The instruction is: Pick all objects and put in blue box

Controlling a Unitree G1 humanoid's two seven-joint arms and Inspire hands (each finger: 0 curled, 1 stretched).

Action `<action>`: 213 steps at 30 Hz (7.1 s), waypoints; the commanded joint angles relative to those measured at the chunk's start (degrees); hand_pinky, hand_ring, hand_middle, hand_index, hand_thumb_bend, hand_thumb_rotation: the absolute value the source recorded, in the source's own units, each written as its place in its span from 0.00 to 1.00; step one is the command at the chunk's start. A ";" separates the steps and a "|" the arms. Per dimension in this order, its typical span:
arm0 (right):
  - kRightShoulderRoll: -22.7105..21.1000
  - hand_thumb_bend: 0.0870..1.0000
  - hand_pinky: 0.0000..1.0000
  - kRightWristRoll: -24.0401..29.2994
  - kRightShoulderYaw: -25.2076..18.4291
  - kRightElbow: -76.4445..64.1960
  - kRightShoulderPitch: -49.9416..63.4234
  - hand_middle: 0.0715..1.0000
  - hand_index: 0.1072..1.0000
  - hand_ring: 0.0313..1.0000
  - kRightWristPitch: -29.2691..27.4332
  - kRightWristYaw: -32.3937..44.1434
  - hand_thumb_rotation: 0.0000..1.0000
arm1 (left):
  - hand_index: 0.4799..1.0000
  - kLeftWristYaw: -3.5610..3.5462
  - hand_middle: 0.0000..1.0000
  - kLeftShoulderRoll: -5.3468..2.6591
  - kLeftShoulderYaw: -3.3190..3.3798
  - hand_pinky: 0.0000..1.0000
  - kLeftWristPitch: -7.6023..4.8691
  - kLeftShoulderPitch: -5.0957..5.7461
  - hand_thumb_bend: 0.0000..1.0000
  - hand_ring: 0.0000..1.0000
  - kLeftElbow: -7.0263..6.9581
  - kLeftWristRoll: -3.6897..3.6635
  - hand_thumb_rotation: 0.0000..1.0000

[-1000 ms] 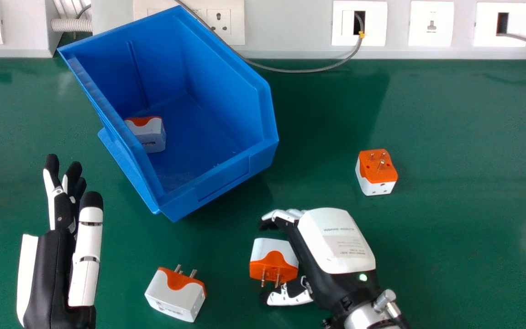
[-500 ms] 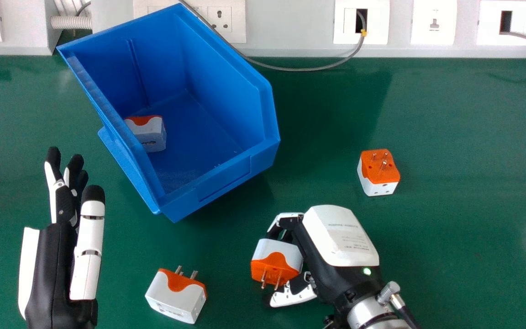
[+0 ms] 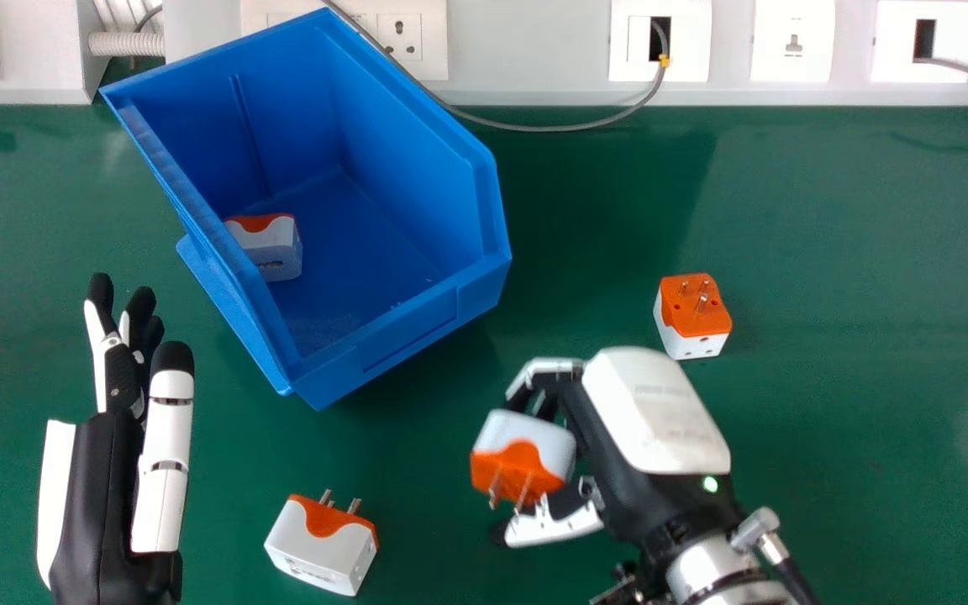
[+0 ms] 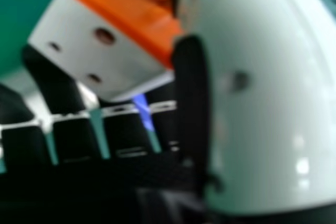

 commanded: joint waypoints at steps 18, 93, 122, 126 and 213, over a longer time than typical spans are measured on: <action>10.07 0.46 0.20 1.16 -1.61 0.59 -23.91 0.37 0.48 0.23 -1.59 3.73 0.00 | 1.00 0.22 1.00 0.56 0.30 1.00 -1.04 0.10 0.35 1.00 -0.23 0.19 0.95; 12.85 0.47 0.68 -0.48 6.14 24.91 -40.74 0.88 0.87 0.83 1.91 -13.00 0.14 | 1.00 1.35 1.00 0.85 0.60 1.00 -0.98 1.16 0.31 1.00 -1.27 0.76 0.98; -0.35 0.47 0.67 -4.57 -11.21 3.01 -2.61 0.86 0.85 0.82 4.51 -16.34 0.30 | 1.00 -0.48 1.00 1.78 1.05 1.00 -1.76 -0.93 0.30 1.00 0.43 -1.26 0.93; -0.29 0.48 0.67 -3.97 -12.69 7.93 -5.46 0.86 0.84 0.82 6.35 -16.87 0.30 | 1.00 -0.57 1.00 1.79 1.01 1.00 -1.65 -0.83 0.31 1.00 0.31 -1.54 0.94; -2.19 0.44 0.29 10.17 -4.87 62.75 -40.34 0.52 0.49 0.43 3.96 -11.03 0.00 | 1.00 -1.39 1.00 2.28 2.28 1.00 4.17 3.30 0.31 1.00 -8.68 -1.21 0.91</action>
